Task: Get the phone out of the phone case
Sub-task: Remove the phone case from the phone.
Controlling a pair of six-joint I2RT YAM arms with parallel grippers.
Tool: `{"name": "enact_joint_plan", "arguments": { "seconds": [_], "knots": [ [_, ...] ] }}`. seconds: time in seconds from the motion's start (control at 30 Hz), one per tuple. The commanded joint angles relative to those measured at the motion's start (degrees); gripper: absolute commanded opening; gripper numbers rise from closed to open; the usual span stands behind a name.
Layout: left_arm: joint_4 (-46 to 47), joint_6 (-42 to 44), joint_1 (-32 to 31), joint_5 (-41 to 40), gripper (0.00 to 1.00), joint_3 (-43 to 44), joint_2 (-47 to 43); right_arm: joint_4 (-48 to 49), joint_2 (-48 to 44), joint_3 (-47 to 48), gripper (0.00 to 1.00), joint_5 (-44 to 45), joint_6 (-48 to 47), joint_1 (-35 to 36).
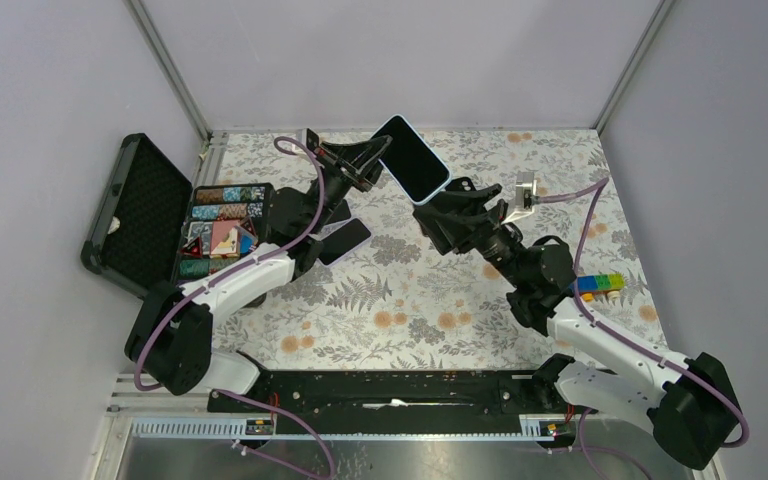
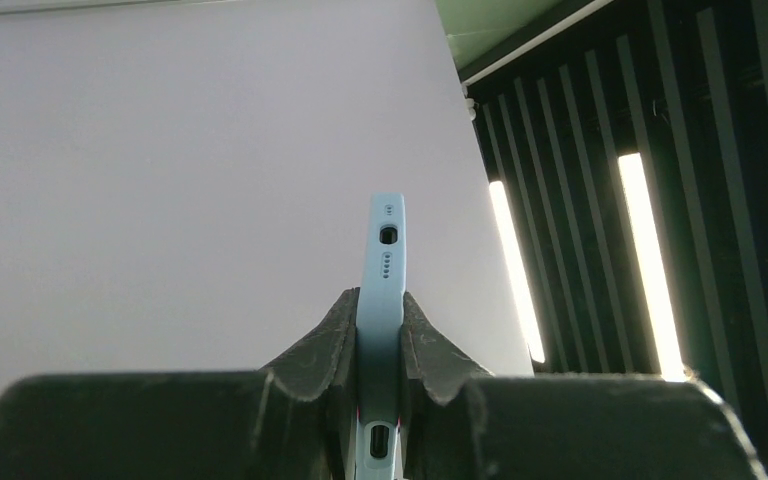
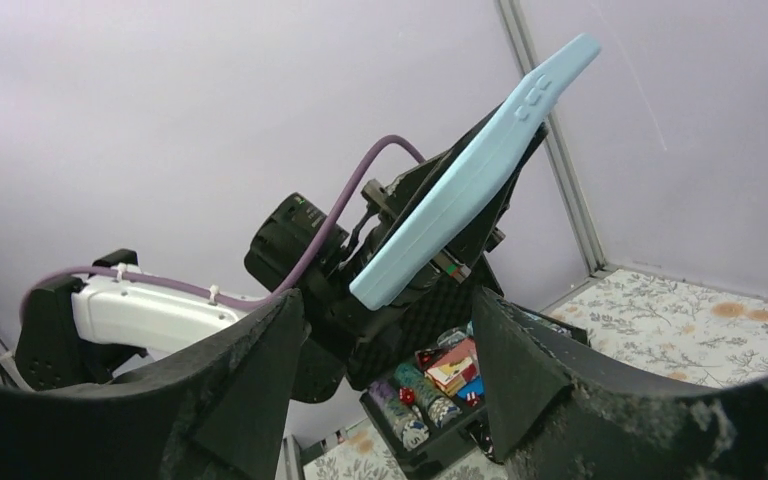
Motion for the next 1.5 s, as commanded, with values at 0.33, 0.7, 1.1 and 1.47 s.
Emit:
{"name": "enact_joint_plan", "arguments": {
  "seconds": [0.33, 0.7, 1.1, 1.47],
  "knots": [
    [9.68, -0.28, -0.14, 0.17, 0.0, 3.21, -1.45, -3.88, 0.04, 5.22, 0.61, 4.38, 0.2, 0.19],
    [8.6, -0.49, -0.23, -0.58, 0.0, 2.2, -2.39, -9.73, 1.41, 7.04, 0.37, 6.31, -1.1, 0.16],
    [1.79, -3.03, -0.31, -0.89, 0.0, 1.26, -6.97, -14.86, 8.21, 5.85, 0.04, 9.5, -9.29, 0.14],
    [-1.97, -5.43, -0.31, -0.45, 0.0, -0.05, -10.57, -19.46, 14.76, 5.53, 0.02, 16.55, -13.3, 0.2]
  ]
}}
